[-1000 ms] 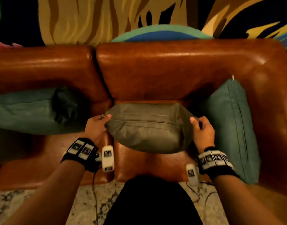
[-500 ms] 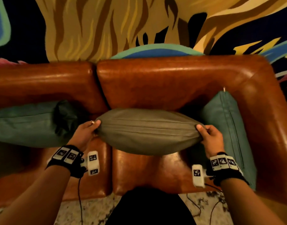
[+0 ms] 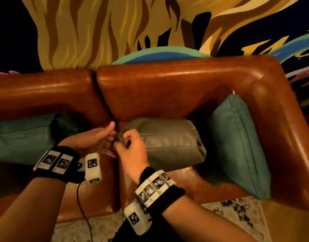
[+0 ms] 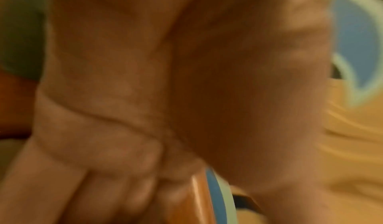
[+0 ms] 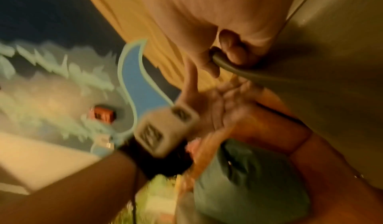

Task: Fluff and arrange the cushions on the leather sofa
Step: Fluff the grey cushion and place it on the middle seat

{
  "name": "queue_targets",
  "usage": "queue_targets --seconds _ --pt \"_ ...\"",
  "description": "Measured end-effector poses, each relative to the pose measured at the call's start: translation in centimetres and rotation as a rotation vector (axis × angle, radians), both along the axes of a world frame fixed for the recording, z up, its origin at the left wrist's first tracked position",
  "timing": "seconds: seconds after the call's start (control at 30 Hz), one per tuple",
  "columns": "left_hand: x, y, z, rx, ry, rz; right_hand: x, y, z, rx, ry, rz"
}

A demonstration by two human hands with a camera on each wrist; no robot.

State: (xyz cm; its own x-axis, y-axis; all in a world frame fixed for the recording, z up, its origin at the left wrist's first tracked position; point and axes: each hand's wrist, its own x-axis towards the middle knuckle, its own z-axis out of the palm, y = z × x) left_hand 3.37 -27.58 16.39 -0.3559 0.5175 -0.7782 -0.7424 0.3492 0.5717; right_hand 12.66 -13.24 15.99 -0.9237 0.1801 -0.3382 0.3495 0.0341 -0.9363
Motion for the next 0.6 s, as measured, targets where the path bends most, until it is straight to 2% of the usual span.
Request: queue_targets --seconds 0.07,0.13,0.17,0.23,0.27,0.3,0.33,0.4,0.47,0.53,0.6 --pt "0.0 -0.1 -0.9 -0.178 0.175 -0.115 0.6 -1.0 -1.2 -0.028 -0.105 0.232" --pt "0.1 -1.6 -3.6 -0.441 0.421 -0.134 0.7 0.7 -2.5 -0.068 -0.165 0.382" --pt "0.4 -2.6 -4.9 -0.571 0.513 -0.085 0.6 2.2 -3.2 0.054 -0.141 0.365" --pt "1.6 -3.6 -6.4 -0.737 0.573 0.068 0.5 6.8 -5.3 0.577 -0.101 0.213" --pt "2.3 -3.4 -6.4 -0.754 0.586 0.153 0.7 9.5 -5.9 0.836 -0.149 0.149" --pt "2.8 -3.0 -6.3 -0.739 0.587 0.226 1.0 11.9 -6.4 0.992 -0.218 0.109" --pt "3.2 -2.6 -6.1 -0.722 0.592 0.271 1.2 13.8 -6.9 1.027 -0.295 0.105" --pt "3.7 -1.6 -5.9 -0.725 0.602 0.283 0.9 16.3 -8.1 0.818 -0.367 0.188" --pt "3.7 -1.4 -6.2 -0.75 0.632 0.292 0.4 17.9 -8.5 0.554 -0.343 0.194" --pt "3.8 -1.5 -6.2 -0.709 0.628 0.323 -0.3 19.6 -8.7 0.492 -0.398 0.224" --pt "3.8 -1.4 -5.7 -0.705 0.65 0.321 -0.7 21.3 -9.0 0.528 -0.444 0.317"
